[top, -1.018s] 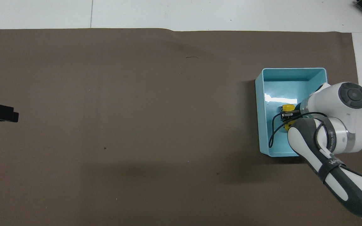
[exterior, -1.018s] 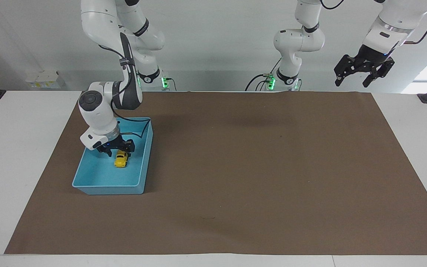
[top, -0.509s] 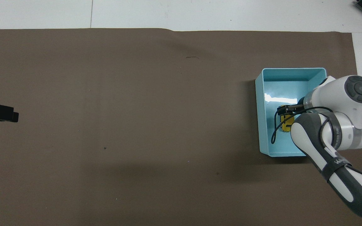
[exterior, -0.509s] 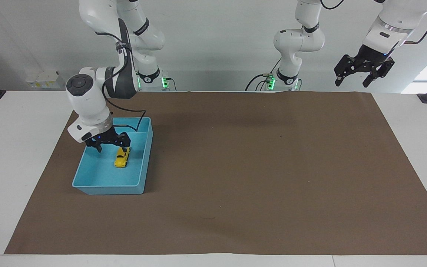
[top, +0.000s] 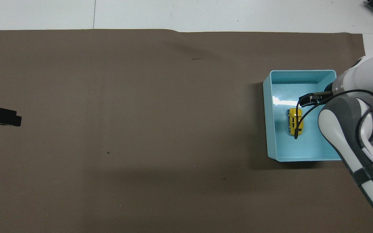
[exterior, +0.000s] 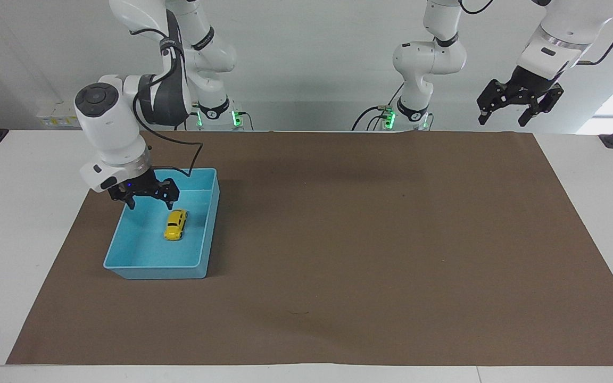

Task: Wind up and store yellow beetle car
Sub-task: 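Open the right gripper and lift it out of the bin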

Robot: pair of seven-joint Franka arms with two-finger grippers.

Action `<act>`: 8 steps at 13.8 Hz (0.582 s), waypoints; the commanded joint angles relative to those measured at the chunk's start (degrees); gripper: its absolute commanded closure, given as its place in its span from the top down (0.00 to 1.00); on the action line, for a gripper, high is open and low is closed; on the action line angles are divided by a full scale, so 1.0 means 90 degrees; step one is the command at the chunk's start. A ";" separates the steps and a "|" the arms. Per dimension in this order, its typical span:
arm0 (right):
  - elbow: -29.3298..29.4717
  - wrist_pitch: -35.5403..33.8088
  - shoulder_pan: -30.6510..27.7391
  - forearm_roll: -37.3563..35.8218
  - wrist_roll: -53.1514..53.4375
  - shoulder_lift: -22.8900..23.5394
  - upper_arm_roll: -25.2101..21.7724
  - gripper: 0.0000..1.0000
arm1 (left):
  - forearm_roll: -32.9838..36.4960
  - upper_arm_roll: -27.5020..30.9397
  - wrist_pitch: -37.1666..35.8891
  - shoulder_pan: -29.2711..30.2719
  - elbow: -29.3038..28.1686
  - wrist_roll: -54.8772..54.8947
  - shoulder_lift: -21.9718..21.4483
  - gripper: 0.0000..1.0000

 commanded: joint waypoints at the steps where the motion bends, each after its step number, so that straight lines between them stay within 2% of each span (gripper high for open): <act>1: -0.0006 -0.0467 -0.0013 0.0326 0.0088 -0.0505 0.0124 1.00 | -0.0016 -0.0031 0.0005 0.0066 0.0052 0.0083 0.0048 1.00; 6: 0.0042 -0.0751 0.0192 0.0337 0.0762 -0.0760 0.0427 1.00 | -0.0026 -0.0031 0.0024 0.0018 0.0052 0.0063 0.0048 1.00; 8: 0.0479 -0.1227 0.0173 0.0385 0.0655 -0.0683 0.0408 1.00 | -0.0045 -0.0031 0.0024 0.0027 0.0052 0.0044 0.0048 1.00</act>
